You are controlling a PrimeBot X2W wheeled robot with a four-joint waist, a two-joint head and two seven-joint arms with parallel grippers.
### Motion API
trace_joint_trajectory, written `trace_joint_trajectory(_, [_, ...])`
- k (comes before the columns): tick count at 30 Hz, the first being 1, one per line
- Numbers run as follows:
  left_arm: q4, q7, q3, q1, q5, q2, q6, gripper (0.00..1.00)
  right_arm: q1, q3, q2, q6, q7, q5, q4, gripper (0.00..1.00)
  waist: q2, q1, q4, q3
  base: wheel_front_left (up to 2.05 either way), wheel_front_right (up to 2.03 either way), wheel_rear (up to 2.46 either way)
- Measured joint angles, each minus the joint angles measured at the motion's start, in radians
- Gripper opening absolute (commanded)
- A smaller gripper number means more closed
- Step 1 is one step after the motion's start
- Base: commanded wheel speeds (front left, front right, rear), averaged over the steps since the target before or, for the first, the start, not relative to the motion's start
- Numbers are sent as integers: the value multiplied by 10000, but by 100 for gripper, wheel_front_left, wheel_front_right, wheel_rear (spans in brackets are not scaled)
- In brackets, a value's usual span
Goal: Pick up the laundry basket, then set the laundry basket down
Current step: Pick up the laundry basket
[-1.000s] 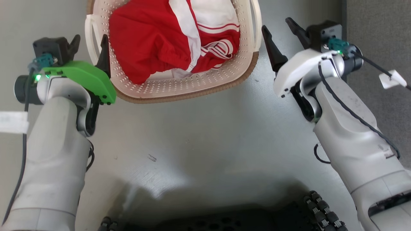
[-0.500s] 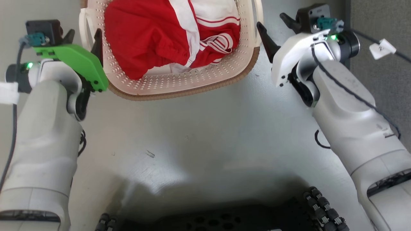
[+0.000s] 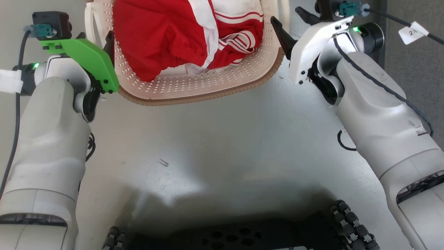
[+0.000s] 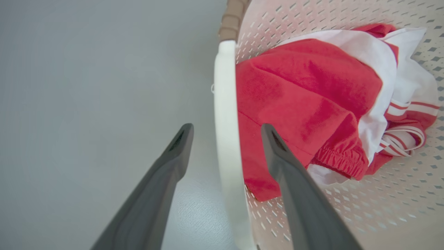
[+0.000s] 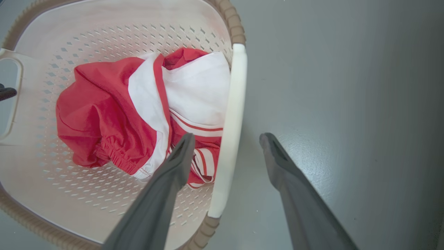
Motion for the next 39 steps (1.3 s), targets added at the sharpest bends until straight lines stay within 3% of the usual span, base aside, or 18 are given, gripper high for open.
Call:
trace_joint_trajectory(1, [79,6,0,-49,0,-8,0,99,-58,36,2,4,2,27,15,100,1,0,12,12,0,0,0])
trace_joint_trajectory(2, [150,6,0,-88,0,-15,-4,91,-107,61,2,4,2,86,40,100,0,0,23,22,0,0,0])
trace_joint_trajectory(4, [286,10,2,-152,-38,-33,-23,57,-169,100,0,4,0,224,107,95,1,0,44,41,0,0,0])
trace_joint_trajectory(5, [433,84,8,-217,-104,-50,-29,0,-210,165,0,4,63,343,219,0,0,0,61,56,0,0,0])
trace_joint_trajectory(21, [1421,-102,-4,-543,-249,-347,-123,0,-528,648,63,-13,73,892,980,0,0,0,120,-96,0,0,0])
trace_joint_trajectory(39, [2596,-226,-86,233,-587,-711,-221,0,407,1005,228,4,-46,1703,1900,0,0,0,80,-1406,0,0,0])
